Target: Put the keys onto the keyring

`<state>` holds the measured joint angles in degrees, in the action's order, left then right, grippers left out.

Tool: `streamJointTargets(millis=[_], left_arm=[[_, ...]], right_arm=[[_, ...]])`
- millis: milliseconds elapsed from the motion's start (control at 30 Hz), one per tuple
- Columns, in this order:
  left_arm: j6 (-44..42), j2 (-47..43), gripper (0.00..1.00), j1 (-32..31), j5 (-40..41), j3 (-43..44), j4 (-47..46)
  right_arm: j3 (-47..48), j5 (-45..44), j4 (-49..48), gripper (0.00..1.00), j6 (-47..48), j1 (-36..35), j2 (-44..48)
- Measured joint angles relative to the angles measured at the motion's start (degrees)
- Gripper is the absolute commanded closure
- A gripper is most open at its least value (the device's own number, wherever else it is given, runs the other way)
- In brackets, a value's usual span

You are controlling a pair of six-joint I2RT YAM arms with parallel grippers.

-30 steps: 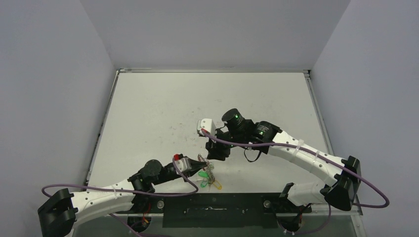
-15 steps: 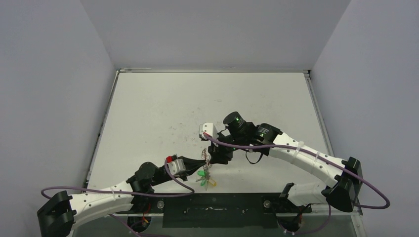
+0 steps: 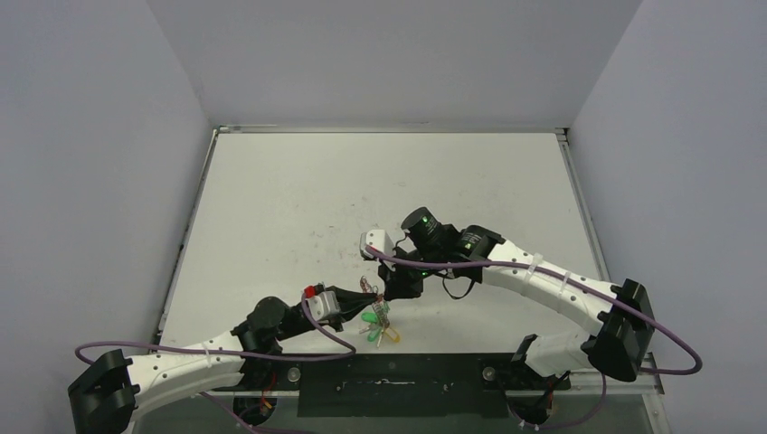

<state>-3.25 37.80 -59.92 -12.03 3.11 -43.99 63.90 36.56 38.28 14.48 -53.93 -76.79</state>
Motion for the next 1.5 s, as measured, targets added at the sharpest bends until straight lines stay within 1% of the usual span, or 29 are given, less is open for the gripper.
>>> streamJointTargets(millis=[167,267,333,400,467,533,767,1033,1300,1400,1500], left_arm=[[0.0,-0.1,1.00,0.0,0.0,-0.5,0.3],[0.0,-0.1,1.00,0.0,0.0,-0.7,0.8],[0.0,-0.1,1.00,0.0,0.0,-0.7,0.9],[0.0,-0.2,1.00,0.0,0.0,-0.7,0.8],[0.1,-0.3,1.00,0.0,0.0,-0.7,0.8],[0.1,-0.3,1.00,0.0,-0.2,-0.7,0.9],[0.1,-0.6,1.00,0.0,-0.2,-0.7,0.9],[0.1,-1.0,1.00,0.0,-0.2,-0.7,0.9],[0.0,-1.3,1.00,0.0,-0.2,-0.7,1.0],[0.0,-1.4,1.00,0.0,0.0,-0.7,1.2],[0.1,-1.6,1.00,0.0,0.1,-0.7,1.4]], right_arm=[[-0.8,0.2,-0.5,0.99,-0.2,0.0,-1.0],[-1.1,0.2,-1.1,0.89,-0.6,0.0,-1.8],[-1.6,0.2,-1.9,0.78,-1.1,0.0,-1.9],[-2.6,0.1,-3.0,0.71,-1.5,0.0,-1.7],[-4.1,-0.2,-4.4,0.68,-1.6,0.0,-1.3],[-5.4,-0.2,-5.7,0.68,-1.5,0.0,-0.4],[-8.7,1.3,-10.5,0.71,0.5,0.0,6.1],[-9.6,3.7,-14.5,0.75,1.8,0.0,6.7],[-9.6,5.9,-15.5,0.86,2.9,0.0,3.9],[-9.6,6.5,-15.4,1.00,3.1,0.0,3.7],[-9.6,7.0,-15.3,1.00,3.3,0.3,3.7]])
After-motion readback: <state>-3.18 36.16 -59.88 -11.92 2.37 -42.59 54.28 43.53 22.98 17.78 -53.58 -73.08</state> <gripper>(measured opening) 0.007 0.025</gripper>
